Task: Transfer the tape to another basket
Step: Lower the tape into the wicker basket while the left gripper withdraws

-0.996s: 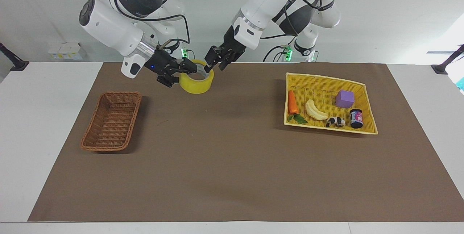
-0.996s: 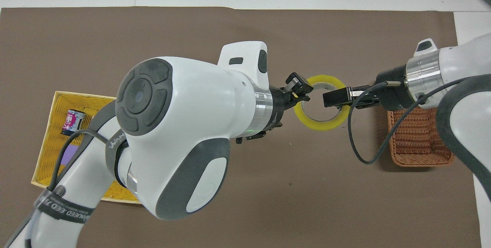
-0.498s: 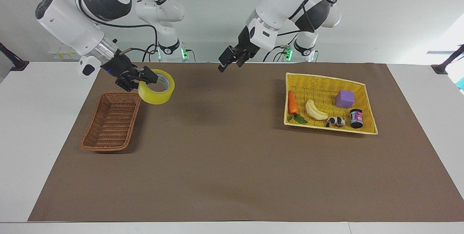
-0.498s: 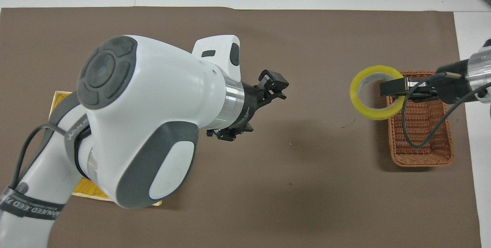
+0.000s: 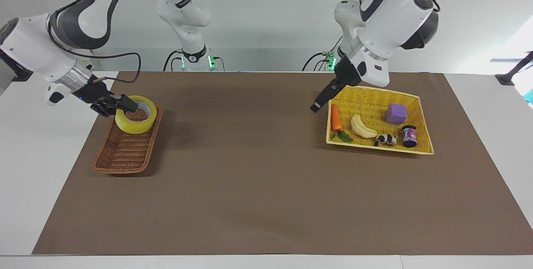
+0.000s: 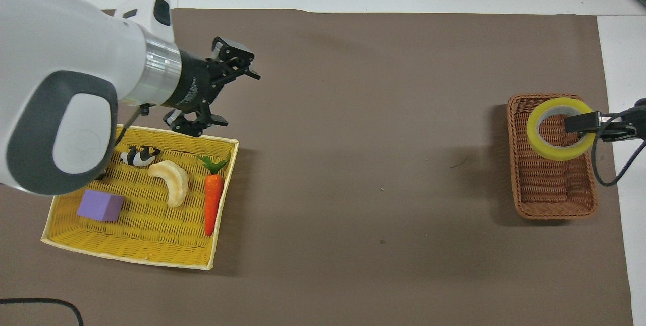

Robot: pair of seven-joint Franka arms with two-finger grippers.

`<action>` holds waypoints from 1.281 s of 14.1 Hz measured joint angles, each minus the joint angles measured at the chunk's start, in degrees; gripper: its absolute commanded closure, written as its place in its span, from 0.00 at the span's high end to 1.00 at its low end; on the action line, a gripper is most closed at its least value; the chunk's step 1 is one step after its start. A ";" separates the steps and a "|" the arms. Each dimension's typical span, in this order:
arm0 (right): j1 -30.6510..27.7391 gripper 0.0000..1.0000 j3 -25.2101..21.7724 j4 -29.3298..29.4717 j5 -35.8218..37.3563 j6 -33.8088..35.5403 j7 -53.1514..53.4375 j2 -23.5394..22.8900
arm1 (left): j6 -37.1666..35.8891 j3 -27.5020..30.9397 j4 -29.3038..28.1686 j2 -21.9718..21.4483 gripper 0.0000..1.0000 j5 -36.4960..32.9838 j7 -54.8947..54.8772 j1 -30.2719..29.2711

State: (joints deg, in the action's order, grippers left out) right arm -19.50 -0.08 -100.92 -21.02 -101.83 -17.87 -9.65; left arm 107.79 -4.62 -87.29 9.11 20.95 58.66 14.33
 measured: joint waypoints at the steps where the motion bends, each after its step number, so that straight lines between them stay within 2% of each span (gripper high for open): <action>1: -0.78 0.00 0.02 -0.11 0.00 -0.38 -0.27 -1.28 | 0.10 0.03 -0.20 0.00 1.00 -0.15 -4.03 -2.02; 5: -1.95 0.00 0.06 -2.76 0.00 -4.62 -3.35 -4.62 | -0.33 0.08 -1.67 0.00 1.00 -1.36 -20.22 -8.59; 9: -3.59 0.00 0.04 -4.90 0.00 -5.58 -8.47 -5.34 | -3.22 0.10 -2.26 -0.12 1.00 -8.96 -34.71 -12.91; 15: -5.49 0.00 0.14 -6.63 0.00 -8.59 -12.72 -7.33 | -4.79 0.28 -2.13 -1.12 1.00 -16.60 -47.92 -16.84; 16: -5.49 0.18 0.18 -6.77 0.00 -8.76 -12.72 -7.50 | -6.00 0.40 -1.83 -1.32 1.00 -16.86 -50.52 -17.55; 17: -5.49 0.62 0.20 -6.91 0.00 -8.89 -12.72 -7.64 | -7.66 0.47 -1.42 -1.46 1.00 -17.00 -52.33 -18.11; 18: -5.49 1.00 0.21 -6.99 0.00 -8.97 -12.72 -7.73 | -9.36 0.49 -0.97 -1.56 1.00 -17.15 -53.44 -18.48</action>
State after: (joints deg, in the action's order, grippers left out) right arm -24.99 0.14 -107.91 -21.02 -110.80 -30.58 -17.38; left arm 98.43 -4.13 -88.25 7.56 3.80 5.22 -4.15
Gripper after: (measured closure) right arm 0.850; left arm 0.000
